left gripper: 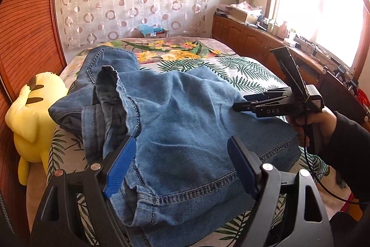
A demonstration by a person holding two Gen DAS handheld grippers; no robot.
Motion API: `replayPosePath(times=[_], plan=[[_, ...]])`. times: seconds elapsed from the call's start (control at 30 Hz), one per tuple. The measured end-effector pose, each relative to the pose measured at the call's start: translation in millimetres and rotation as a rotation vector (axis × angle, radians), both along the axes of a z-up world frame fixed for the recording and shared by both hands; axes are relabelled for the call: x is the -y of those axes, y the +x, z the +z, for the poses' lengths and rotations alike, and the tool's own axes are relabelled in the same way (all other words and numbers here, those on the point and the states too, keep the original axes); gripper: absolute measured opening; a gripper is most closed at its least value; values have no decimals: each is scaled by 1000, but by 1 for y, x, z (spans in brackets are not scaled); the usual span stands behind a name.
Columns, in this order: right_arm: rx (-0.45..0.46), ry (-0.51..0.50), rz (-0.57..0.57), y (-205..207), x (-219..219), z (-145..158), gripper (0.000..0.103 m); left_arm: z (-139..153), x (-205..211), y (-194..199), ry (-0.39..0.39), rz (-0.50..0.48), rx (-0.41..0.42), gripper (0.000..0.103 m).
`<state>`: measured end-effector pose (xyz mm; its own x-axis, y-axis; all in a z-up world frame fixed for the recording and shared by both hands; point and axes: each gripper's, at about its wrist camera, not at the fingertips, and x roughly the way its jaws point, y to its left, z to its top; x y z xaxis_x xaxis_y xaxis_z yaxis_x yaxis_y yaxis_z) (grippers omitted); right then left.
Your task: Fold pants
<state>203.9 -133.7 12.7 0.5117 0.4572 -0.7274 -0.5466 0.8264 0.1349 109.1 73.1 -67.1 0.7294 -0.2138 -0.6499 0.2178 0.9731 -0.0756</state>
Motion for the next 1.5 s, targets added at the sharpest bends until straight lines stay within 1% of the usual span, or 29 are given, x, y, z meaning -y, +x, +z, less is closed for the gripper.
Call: replayPosePath(times=[0.1,0.13,0.23,0.27,0.3,0.37,0.4,0.5,0.57,0.63,0.7,0.77,0.83,0.9,0.97,1.03,1.07,1.1,1.17,1.2,1.23,1.3,1.5], plan=[[4,11,0,1,-5,-5,52,-1,1,1,2,-1,-3,82],[2,16,2,2,-7,-6,50,-2,1,1,1,-2,-3,82],[-4,21,17,2,-12,-8,25,-3,1,1,0,-1,-7,82],[-15,38,36,1,-12,-7,12,-3,1,2,0,0,-8,82],[-20,53,43,-1,-12,-6,10,-3,3,1,0,1,-9,82],[26,58,28,-9,-9,3,8,-2,3,2,-1,0,-7,82],[52,74,19,-14,-6,12,8,-1,3,2,1,0,-5,82],[128,70,-18,-29,7,40,8,5,6,2,2,-4,8,82],[154,72,-43,-36,22,59,8,9,9,2,0,-8,21,82],[191,53,-83,-43,41,75,8,13,13,2,-1,-15,31,82],[220,29,-145,-44,65,83,8,16,18,4,-1,-22,38,82],[205,6,-216,-38,93,80,8,17,25,7,-3,-34,39,82],[176,-16,-262,-31,115,67,8,16,33,12,-5,-48,36,82],[127,-27,-272,-23,132,46,10,16,44,18,-4,-68,33,82],[118,-39,-286,-20,141,31,11,15,57,24,-4,-88,29,82],[100,-38,-297,-19,148,20,21,13,71,29,-3,-108,22,82],[93,-36,-308,-18,153,16,33,12,79,32,-1,-118,15,82],[86,-28,-310,-19,158,12,41,11,84,33,2,-126,12,82],[76,-11,-290,-29,158,5,45,8,100,37,7,-146,5,82],[73,-20,-297,-32,160,1,48,6,107,39,8,-155,0,82],[72,-26,-302,-35,164,-1,48,4,114,42,9,-164,-6,82],[65,-3,-299,-44,172,-6,49,-1,124,45,16,-178,-14,82],[44,37,-311,-60,174,-13,53,-23,145,56,48,-195,-71,82]])
